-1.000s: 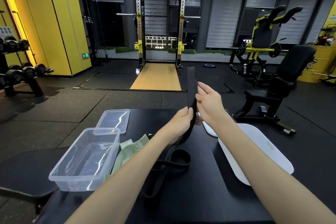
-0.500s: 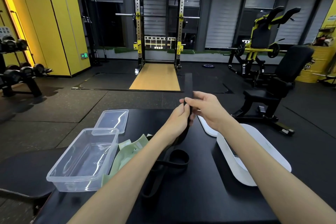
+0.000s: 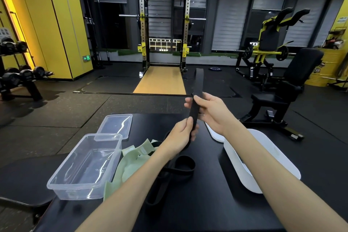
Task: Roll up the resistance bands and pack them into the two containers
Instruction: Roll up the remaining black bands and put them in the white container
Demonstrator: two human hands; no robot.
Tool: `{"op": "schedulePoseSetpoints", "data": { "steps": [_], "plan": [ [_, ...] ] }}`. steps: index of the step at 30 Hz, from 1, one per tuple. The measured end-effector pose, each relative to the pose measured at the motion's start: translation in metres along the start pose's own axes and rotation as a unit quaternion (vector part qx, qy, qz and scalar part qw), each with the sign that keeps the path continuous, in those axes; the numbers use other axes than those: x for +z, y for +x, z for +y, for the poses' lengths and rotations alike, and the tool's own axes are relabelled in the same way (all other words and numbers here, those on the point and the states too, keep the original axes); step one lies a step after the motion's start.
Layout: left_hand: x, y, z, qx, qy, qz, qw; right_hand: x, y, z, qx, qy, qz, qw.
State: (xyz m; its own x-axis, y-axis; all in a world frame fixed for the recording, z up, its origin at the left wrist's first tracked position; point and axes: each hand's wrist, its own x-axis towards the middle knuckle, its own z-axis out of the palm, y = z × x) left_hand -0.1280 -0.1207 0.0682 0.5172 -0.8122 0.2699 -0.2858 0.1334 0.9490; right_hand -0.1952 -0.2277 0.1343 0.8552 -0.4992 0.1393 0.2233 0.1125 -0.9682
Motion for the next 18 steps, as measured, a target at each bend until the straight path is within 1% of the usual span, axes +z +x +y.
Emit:
{"op": "schedulePoseSetpoints", "data": {
  "steps": [4, 8, 13, 15, 18],
  "plan": [
    [0.000, 0.006, 0.008, 0.024, -0.012, -0.016, 1.000, 0.005, -0.004, 0.008, 0.017, -0.054, -0.016, 0.998],
    [-0.003, 0.004, 0.005, 0.018, -0.023, -0.048, 0.998, 0.005, 0.001, 0.004, 0.008, -0.029, 0.012, 0.999],
    [-0.009, -0.001, -0.010, -0.010, 0.080, -0.041, 0.996, 0.004, 0.010, 0.003, 0.041, 0.030, 0.021, 0.998],
    [-0.006, -0.001, -0.009, -0.008, 0.059, -0.029, 0.998, 0.006, 0.013, 0.000, 0.039, 0.032, 0.030, 0.998],
    [0.002, 0.002, -0.001, -0.015, -0.028, -0.008, 0.999, 0.006, 0.018, -0.001, 0.036, 0.049, 0.028, 0.998]
  ]
}}
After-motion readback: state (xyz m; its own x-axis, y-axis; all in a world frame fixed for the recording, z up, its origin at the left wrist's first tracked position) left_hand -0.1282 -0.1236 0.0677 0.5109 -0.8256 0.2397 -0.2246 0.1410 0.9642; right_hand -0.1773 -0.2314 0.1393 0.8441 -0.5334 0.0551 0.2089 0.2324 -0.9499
